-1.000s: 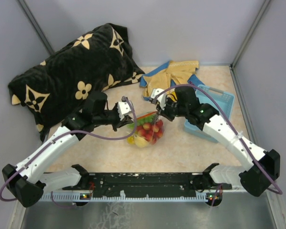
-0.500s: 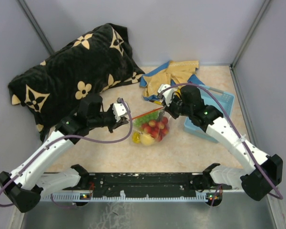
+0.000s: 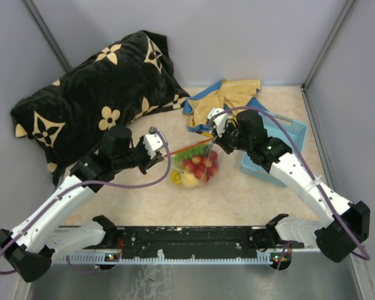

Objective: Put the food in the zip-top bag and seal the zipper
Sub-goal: Zip the zipper food storage bag at the center of the board.

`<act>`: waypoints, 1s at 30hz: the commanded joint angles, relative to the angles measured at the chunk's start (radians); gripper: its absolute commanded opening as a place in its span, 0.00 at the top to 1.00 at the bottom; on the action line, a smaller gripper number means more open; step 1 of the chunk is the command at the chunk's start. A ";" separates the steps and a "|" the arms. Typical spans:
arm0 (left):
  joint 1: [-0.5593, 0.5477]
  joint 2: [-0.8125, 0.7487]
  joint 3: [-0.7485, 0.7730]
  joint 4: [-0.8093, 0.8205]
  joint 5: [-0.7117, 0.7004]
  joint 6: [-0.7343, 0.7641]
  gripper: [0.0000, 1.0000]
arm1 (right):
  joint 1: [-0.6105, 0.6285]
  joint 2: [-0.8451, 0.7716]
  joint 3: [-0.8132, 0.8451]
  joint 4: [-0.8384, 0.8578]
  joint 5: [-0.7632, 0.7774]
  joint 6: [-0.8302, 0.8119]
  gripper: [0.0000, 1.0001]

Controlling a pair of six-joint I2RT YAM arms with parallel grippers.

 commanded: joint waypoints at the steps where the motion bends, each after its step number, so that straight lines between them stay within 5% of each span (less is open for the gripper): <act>1: 0.002 -0.024 -0.027 0.043 -0.045 -0.081 0.97 | -0.036 0.005 0.024 0.127 0.025 0.024 1.00; 4: 0.003 -0.023 -0.060 0.113 -0.060 -0.152 0.96 | -0.036 -0.006 0.009 0.185 -0.015 0.061 1.00; 8: 0.003 -0.044 -0.102 0.218 -0.154 -0.257 0.94 | -0.035 -0.051 -0.012 0.234 -0.035 0.100 0.57; 12: 0.002 -0.047 -0.113 0.244 -0.219 -0.340 0.90 | -0.036 -0.121 -0.041 0.255 0.083 0.153 0.29; 19: 0.009 -0.048 -0.134 0.237 -0.412 -0.473 0.84 | -0.078 -0.274 -0.114 0.203 0.378 0.325 0.27; 30: 0.152 0.042 -0.207 0.169 -0.387 -0.760 0.79 | -0.217 -0.419 -0.183 -0.078 0.492 0.581 0.26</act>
